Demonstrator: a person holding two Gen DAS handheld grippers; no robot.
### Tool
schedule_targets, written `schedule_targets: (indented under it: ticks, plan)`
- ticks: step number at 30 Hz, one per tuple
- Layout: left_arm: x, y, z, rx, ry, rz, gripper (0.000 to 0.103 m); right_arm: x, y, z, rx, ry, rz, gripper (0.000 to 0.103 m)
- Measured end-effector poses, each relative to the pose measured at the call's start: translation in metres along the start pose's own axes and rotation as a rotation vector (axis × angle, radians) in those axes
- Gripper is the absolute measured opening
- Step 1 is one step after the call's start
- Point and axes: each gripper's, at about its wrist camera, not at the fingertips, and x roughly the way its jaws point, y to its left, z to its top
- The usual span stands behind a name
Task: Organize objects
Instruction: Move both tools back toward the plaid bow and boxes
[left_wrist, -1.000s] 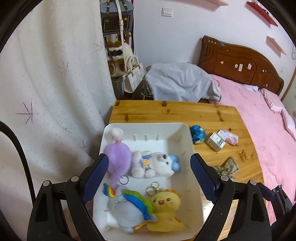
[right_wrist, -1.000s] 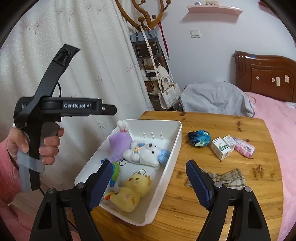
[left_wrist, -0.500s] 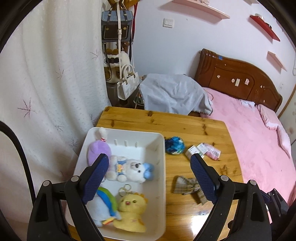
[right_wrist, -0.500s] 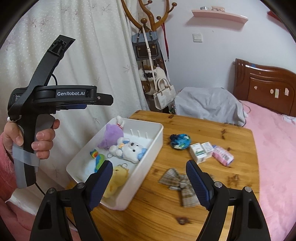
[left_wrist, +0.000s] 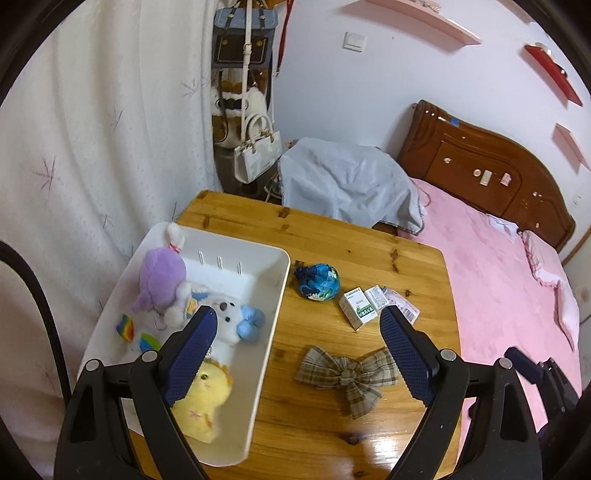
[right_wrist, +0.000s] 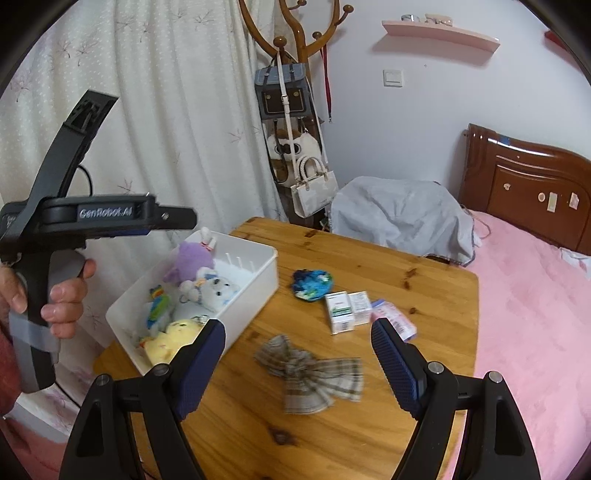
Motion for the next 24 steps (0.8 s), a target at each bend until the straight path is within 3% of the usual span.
schedule_targets:
  ticks: [13, 19, 24]
  plan:
    - [0.051, -0.030, -0.036, -0.097, 0.092, 0.035, 0.092, 0.045, -0.062, -0.005, -0.013, 0.010, 0.015, 0.082]
    - [0.077, -0.040, -0.047, -0.125, 0.124, 0.054, 0.092, 0.076, -0.085, -0.015, -0.006, -0.008, 0.001, 0.082]
    - [0.102, -0.047, -0.057, -0.163, 0.159, 0.043, 0.092, 0.105, -0.107, -0.026, 0.027, 0.027, -0.030, 0.082]
